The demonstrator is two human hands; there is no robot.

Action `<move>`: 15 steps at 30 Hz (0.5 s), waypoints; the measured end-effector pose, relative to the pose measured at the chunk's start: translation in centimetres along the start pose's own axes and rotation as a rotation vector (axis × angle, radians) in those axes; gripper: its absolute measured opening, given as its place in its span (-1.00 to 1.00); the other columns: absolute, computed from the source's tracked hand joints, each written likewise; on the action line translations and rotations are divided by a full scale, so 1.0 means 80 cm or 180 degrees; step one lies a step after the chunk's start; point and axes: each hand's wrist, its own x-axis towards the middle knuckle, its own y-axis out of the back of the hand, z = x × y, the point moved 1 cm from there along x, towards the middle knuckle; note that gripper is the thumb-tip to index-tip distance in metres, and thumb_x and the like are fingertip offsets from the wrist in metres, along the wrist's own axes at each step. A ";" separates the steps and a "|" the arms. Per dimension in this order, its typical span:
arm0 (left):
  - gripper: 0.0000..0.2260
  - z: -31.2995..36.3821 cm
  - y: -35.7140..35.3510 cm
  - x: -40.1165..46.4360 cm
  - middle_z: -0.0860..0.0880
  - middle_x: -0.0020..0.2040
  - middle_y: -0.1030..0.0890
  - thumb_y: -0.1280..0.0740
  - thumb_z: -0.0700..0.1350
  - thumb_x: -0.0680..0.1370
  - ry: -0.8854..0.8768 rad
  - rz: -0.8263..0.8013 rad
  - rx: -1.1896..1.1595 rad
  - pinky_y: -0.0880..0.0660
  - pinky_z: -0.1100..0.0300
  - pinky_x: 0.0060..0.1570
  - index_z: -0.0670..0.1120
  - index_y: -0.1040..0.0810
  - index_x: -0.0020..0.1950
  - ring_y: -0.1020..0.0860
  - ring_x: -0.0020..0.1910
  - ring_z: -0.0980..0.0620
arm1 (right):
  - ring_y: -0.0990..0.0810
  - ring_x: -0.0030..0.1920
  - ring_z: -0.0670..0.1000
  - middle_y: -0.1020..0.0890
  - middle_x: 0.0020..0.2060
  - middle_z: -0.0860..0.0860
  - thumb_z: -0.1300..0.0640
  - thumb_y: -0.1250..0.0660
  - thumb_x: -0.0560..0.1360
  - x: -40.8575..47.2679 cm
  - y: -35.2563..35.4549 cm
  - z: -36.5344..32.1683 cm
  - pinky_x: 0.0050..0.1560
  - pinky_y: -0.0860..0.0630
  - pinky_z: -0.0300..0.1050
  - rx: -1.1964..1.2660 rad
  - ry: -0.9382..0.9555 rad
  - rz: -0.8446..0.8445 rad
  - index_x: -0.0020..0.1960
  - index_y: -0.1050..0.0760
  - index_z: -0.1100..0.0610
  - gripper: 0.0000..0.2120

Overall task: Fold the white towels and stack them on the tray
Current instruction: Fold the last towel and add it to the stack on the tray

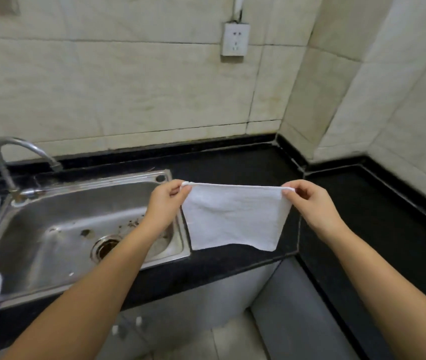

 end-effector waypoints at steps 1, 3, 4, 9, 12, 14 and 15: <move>-0.89 0.003 -0.018 0.009 -0.01 -0.26 -0.60 -0.29 -0.16 0.57 -0.0017 -0.0116 0.0009 -0.40 0.42 -0.23 -0.14 -0.60 -0.07 -0.51 -0.34 0.33 | -0.54 -0.14 -0.13 -0.62 -0.18 -0.10 0.16 -0.30 0.54 0.006 0.016 0.011 -0.12 -0.44 -0.24 -0.0034 -0.0044 0.0086 -0.11 -0.58 0.03 -0.89; -0.86 0.003 -0.049 0.027 -0.11 -0.29 -0.61 -0.29 -0.11 0.57 -0.0032 -0.0368 0.0067 -0.42 0.23 -0.19 -0.13 -0.60 -0.09 -0.54 -0.28 0.15 | -0.55 -0.13 -0.10 -0.63 -0.18 -0.08 0.14 -0.32 0.53 0.020 0.039 0.033 -0.12 -0.43 -0.22 -0.0134 -0.0177 0.0189 -0.11 -0.59 0.01 -0.90; -0.85 0.001 -0.062 0.038 -0.14 -0.30 -0.59 -0.28 -0.09 0.57 -0.0030 -0.0482 0.0106 -0.41 0.16 -0.20 -0.10 -0.60 -0.10 -0.53 -0.29 0.04 | -0.55 -0.13 -0.08 -0.63 -0.18 -0.07 0.13 -0.32 0.53 0.030 0.046 0.046 -0.13 -0.43 -0.21 -0.0193 -0.0264 0.0210 -0.10 -0.60 0.01 -0.90; -0.86 -0.014 -0.124 0.099 -0.05 -0.31 -0.54 -0.24 -0.05 0.58 0.0124 -0.0667 0.0237 -0.42 0.14 -0.22 0.04 -0.57 -0.11 -0.50 -0.29 0.04 | -0.49 -0.36 -0.06 -0.57 -0.35 -0.01 0.14 -0.27 0.55 0.094 0.059 0.090 -0.33 -0.43 -0.19 -0.0262 -0.0620 0.0314 -0.03 -0.61 0.10 -0.87; -0.88 -0.016 -0.147 0.141 0.04 -0.27 -0.55 -0.24 -0.10 0.58 0.0079 -0.0668 0.0211 -0.43 0.21 -0.20 -0.02 -0.55 -0.10 -0.51 -0.25 0.10 | -0.59 -0.26 -0.03 -0.61 -0.26 0.05 0.19 -0.27 0.56 0.134 0.060 0.101 -0.24 -0.56 -0.17 -0.0039 -0.0669 0.0407 0.11 -0.55 0.14 -0.83; -0.90 -0.018 -0.155 0.164 0.04 -0.22 -0.57 -0.26 -0.16 0.58 -0.0001 -0.0635 0.0073 -0.45 0.33 -0.18 -0.08 -0.55 -0.09 -0.53 -0.21 0.15 | -0.62 -0.17 -0.01 -0.62 -0.15 0.07 0.20 -0.28 0.55 0.156 0.061 0.111 -0.14 -0.58 -0.17 0.0006 -0.0665 0.0349 0.15 -0.53 0.13 -0.81; -0.91 -0.021 -0.158 0.172 0.04 -0.19 -0.57 -0.27 -0.18 0.57 -0.0033 -0.0646 0.0011 -0.44 0.42 -0.19 -0.09 -0.55 -0.08 -0.53 -0.20 0.19 | -0.63 -0.15 0.00 -0.63 -0.11 0.06 0.20 -0.29 0.54 0.165 0.062 0.117 -0.10 -0.58 -0.17 -0.0033 -0.0649 0.0290 0.14 -0.53 0.10 -0.81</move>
